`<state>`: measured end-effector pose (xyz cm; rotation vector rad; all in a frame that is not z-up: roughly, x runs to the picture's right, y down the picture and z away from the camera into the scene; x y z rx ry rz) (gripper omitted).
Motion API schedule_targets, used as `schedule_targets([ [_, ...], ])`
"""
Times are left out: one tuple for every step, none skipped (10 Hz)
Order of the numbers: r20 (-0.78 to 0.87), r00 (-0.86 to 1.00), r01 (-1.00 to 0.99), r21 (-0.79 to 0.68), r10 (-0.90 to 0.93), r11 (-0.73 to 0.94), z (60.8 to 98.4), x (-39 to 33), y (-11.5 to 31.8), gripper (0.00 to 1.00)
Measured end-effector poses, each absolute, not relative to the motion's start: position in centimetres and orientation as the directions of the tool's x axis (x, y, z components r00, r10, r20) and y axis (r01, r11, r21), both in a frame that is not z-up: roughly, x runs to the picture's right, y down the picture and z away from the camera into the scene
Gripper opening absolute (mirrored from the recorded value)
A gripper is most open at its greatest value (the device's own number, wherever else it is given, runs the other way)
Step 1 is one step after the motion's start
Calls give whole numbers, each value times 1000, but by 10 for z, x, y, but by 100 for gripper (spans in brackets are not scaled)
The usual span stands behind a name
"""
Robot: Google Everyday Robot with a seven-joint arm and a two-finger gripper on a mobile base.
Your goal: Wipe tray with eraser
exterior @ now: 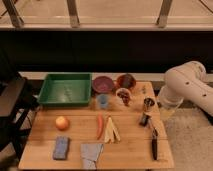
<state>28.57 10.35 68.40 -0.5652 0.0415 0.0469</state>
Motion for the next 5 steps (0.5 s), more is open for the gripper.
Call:
schedule_targets([
  [-52,998,-56,-534,33,843,684,286,103,65],
  [-52,998,-56,-534,33,843,684,286,103,65],
  [-52,998,-56,-534,33,843,684,286,103,65],
  [-52,998,-56,-534,33,844,684,286,103,65],
  [-54,998,-61,-532,38,845,684,286,102,65],
])
